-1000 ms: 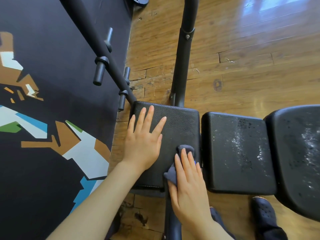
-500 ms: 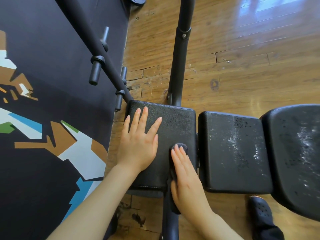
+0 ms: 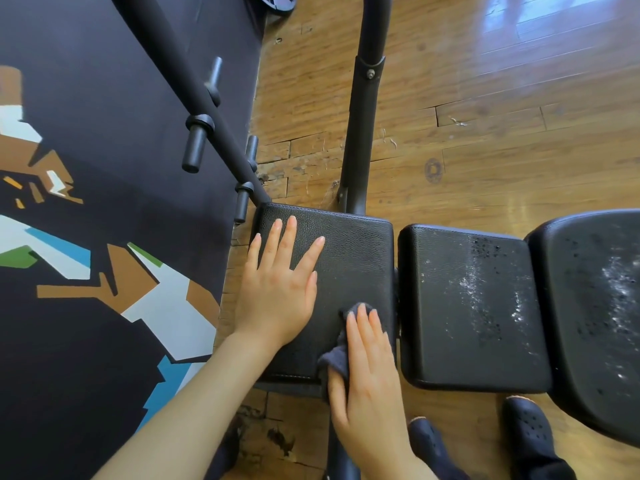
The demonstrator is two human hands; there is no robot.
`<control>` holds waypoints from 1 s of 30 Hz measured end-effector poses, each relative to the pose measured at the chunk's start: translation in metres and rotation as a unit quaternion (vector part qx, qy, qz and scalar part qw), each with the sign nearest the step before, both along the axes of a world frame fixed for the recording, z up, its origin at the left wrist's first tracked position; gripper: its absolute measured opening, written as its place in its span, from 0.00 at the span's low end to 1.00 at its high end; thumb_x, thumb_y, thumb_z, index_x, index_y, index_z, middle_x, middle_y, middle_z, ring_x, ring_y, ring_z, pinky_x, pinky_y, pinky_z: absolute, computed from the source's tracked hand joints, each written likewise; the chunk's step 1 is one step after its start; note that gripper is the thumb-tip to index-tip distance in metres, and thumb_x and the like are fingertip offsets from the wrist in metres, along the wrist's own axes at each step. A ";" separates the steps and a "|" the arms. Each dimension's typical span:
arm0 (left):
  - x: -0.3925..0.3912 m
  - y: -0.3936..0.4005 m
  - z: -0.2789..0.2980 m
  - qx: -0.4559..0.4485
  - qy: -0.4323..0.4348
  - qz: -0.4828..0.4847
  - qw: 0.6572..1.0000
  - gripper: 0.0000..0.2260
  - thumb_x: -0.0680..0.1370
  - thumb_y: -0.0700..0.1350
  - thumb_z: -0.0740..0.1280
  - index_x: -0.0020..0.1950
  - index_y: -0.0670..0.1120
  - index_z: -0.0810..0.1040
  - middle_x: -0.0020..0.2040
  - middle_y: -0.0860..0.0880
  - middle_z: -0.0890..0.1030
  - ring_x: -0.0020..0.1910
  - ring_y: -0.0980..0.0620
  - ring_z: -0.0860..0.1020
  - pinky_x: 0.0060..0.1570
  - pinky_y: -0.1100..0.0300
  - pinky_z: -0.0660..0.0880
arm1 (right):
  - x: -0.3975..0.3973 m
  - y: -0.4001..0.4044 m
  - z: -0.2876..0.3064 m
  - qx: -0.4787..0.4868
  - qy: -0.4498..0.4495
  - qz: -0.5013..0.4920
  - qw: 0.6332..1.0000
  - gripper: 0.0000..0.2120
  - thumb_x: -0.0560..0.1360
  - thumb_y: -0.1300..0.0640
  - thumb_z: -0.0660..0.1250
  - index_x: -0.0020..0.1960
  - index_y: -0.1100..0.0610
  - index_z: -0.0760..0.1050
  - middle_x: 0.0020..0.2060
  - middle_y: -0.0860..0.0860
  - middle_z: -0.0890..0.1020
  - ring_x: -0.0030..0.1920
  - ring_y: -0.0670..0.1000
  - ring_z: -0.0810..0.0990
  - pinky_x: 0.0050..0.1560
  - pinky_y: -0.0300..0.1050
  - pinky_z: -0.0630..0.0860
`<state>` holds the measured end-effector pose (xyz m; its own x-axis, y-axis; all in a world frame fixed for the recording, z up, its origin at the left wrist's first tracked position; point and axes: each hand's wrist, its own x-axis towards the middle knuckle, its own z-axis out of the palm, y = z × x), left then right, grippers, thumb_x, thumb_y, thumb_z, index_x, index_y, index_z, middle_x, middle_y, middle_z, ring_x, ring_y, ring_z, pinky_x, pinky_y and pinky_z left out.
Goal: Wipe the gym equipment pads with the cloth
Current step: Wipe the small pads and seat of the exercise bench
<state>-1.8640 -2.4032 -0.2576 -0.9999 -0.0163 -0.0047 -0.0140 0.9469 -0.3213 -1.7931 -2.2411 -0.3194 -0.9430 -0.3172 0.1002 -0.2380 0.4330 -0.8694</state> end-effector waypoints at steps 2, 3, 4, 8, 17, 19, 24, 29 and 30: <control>0.000 0.000 -0.001 0.004 0.005 -0.001 1.000 0.23 0.80 0.50 0.53 0.75 0.51 0.67 0.76 0.38 0.62 0.75 0.39 0.61 0.71 0.40 0.60 | -0.009 -0.003 -0.003 0.002 0.002 0.003 1.000 0.30 0.77 0.51 0.58 0.75 0.62 0.60 0.76 0.55 0.60 0.77 0.54 0.54 0.75 0.49 0.51; 0.000 -0.001 -0.001 0.006 0.005 -0.001 1.000 0.23 0.80 0.50 0.53 0.75 0.51 0.67 0.76 0.38 0.62 0.75 0.39 0.60 0.71 0.40 0.60 | -0.022 -0.010 -0.002 0.011 0.007 0.005 1.000 0.28 0.78 0.51 0.57 0.74 0.63 0.61 0.75 0.57 0.61 0.76 0.55 0.55 0.75 0.50 0.52; 0.000 -0.001 -0.001 0.005 0.004 0.000 1.000 0.23 0.80 0.50 0.53 0.75 0.51 0.67 0.76 0.38 0.62 0.75 0.39 0.60 0.71 0.40 0.60 | -0.038 -0.019 0.000 0.024 0.017 0.007 1.000 0.27 0.79 0.52 0.57 0.73 0.65 0.62 0.74 0.59 0.63 0.76 0.56 0.56 0.74 0.51 0.53; -0.001 -0.001 -0.001 -0.001 -0.007 0.002 1.000 0.23 0.80 0.51 0.51 0.76 0.51 0.65 0.76 0.39 0.61 0.76 0.40 0.59 0.72 0.41 0.59 | -0.069 -0.039 -0.002 0.051 0.032 -0.010 0.998 0.24 0.79 0.57 0.54 0.72 0.68 0.64 0.72 0.63 0.65 0.75 0.58 0.59 0.74 0.52 0.55; -0.001 0.001 0.000 0.007 0.002 0.003 1.000 0.23 0.80 0.50 0.52 0.75 0.51 0.67 0.76 0.39 0.63 0.75 0.39 0.61 0.71 0.41 0.60 | -0.043 -0.022 -0.010 0.031 0.041 0.019 0.998 0.23 0.78 0.63 0.61 0.72 0.67 0.64 0.73 0.61 0.64 0.75 0.57 0.57 0.74 0.51 0.55; 0.000 0.000 0.001 0.005 0.003 0.003 1.000 0.23 0.80 0.50 0.53 0.75 0.51 0.67 0.76 0.38 0.62 0.75 0.39 0.60 0.71 0.41 0.60 | -0.057 -0.032 -0.007 0.036 0.043 0.017 0.998 0.23 0.78 0.63 0.62 0.71 0.68 0.64 0.73 0.62 0.64 0.75 0.57 0.57 0.74 0.50 0.54; 0.002 0.002 0.001 -0.001 0.000 0.004 1.000 0.23 0.80 0.50 0.54 0.75 0.50 0.67 0.76 0.38 0.62 0.75 0.38 0.60 0.71 0.40 0.60 | -0.018 -0.002 -0.017 0.029 0.063 0.021 0.997 0.22 0.79 0.63 0.58 0.72 0.66 0.63 0.73 0.61 0.64 0.75 0.57 0.58 0.71 0.53 0.61; 0.001 0.001 0.001 -0.008 0.001 0.003 1.000 0.23 0.80 0.50 0.55 0.75 0.51 0.66 0.76 0.38 0.61 0.75 0.39 0.60 0.72 0.40 0.60 | -0.065 -0.009 -0.024 0.034 0.069 0.023 0.997 0.24 0.76 0.68 0.64 0.71 0.67 0.64 0.72 0.62 0.65 0.74 0.61 0.61 0.72 0.56 0.63; 0.001 0.001 0.001 -0.009 -0.002 0.004 1.000 0.23 0.80 0.50 0.55 0.75 0.51 0.66 0.76 0.38 0.61 0.75 0.39 0.60 0.72 0.40 0.60 | -0.088 -0.018 -0.022 0.035 0.058 0.006 0.998 0.24 0.76 0.69 0.65 0.71 0.68 0.65 0.71 0.63 0.66 0.73 0.62 0.62 0.70 0.58 0.64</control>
